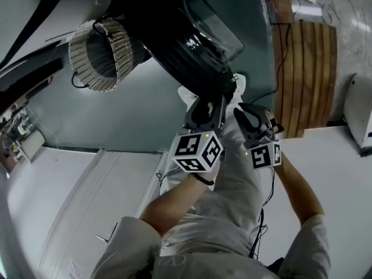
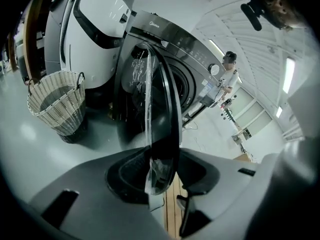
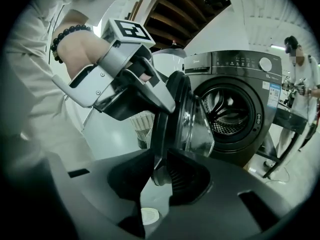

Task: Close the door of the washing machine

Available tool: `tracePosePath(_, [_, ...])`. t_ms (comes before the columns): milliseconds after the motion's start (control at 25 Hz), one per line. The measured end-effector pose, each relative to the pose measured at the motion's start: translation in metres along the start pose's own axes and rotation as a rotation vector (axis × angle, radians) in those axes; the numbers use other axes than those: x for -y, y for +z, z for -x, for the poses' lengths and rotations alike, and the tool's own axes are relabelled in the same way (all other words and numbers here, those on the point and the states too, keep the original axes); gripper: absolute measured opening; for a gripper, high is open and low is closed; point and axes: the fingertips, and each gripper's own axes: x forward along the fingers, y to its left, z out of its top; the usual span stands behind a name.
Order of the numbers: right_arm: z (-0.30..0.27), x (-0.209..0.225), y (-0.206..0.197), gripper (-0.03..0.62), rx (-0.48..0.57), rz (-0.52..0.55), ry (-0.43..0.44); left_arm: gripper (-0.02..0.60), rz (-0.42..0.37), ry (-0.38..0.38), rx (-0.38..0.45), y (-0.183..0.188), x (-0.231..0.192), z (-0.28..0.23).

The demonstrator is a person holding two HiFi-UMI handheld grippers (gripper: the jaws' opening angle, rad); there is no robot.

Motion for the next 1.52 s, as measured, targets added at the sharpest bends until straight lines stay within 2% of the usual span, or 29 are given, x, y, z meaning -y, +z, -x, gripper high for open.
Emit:
tracePosePath(240, [-0.008, 0.016, -0.004, 0.144, 0.002, -0.002, -0.021, 0.167, 0.021, -0.035, -0.017, 0.006, 0.019, -0.015])
tracePosePath(440, [-0.012, 0.033, -0.008, 0.15, 0.005, 0.021, -0.057, 0.175, 0.045, -0.065, -0.031, 0.009, 0.031, -0.026])
tracePosePath(640, [-0.016, 0.045, -0.014, 0.161, -0.007, 0.08, -0.056, 0.179, 0.069, -0.084, -0.049, 0.012, 0.043, -0.033])
tracePosePath(760, [-0.02, 0.047, -0.016, 0.16, -0.012, 0.111, -0.047, 0.181, 0.077, -0.093, -0.048, 0.015, 0.048, -0.038])
tracePosePath(1320, [-0.026, 0.096, -0.019, 0.14, 0.002, 0.064, -0.136, 0.19, 0.097, -0.136, -0.043, 0.027, 0.071, -0.056])
tracePosePath(1520, [-0.024, 0.104, -0.02, 0.104, 0.011, 0.041, -0.161, 0.192, 0.101, -0.15, -0.044, 0.031, 0.078, -0.061])
